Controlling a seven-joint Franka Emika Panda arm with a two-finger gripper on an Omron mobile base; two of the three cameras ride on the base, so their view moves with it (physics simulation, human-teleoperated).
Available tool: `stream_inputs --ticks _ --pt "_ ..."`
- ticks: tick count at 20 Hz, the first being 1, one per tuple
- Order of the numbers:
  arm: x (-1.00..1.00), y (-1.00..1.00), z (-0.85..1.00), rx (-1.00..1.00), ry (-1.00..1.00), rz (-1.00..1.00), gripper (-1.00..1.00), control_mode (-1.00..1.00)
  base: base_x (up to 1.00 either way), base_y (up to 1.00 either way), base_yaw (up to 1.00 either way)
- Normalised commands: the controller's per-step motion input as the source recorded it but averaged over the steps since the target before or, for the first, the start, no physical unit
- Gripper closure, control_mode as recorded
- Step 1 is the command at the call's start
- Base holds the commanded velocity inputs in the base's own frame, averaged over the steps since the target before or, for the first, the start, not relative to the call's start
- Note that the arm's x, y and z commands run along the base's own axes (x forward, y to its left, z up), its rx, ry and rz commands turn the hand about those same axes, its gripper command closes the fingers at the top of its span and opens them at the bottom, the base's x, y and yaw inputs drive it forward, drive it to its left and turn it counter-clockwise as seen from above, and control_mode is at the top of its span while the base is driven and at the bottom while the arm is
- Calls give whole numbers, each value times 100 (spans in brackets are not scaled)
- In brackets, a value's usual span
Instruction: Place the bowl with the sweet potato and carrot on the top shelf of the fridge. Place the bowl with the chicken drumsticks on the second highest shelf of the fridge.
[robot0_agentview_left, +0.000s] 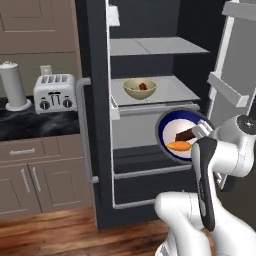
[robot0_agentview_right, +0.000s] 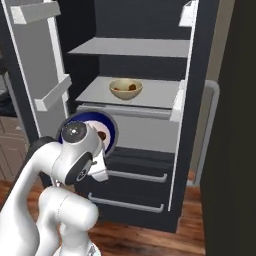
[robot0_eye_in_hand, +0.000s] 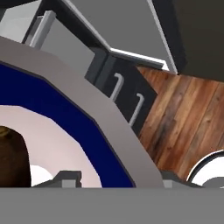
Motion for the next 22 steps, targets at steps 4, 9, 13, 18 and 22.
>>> stream_inputs --ticks 4,9,13,18,22 --pt "0 0 0 0 0 0 100 100 94 -17 8" --pt "0 0 0 0 0 0 100 100 87 -35 2" --pt "0 0 0 0 0 0 100 100 72 -25 0" --pt "17 -2 36 0 0 0 100 -100 21 -4 0" --pt "1 -1 100 0 -10 0 100 -100 0 0 0"
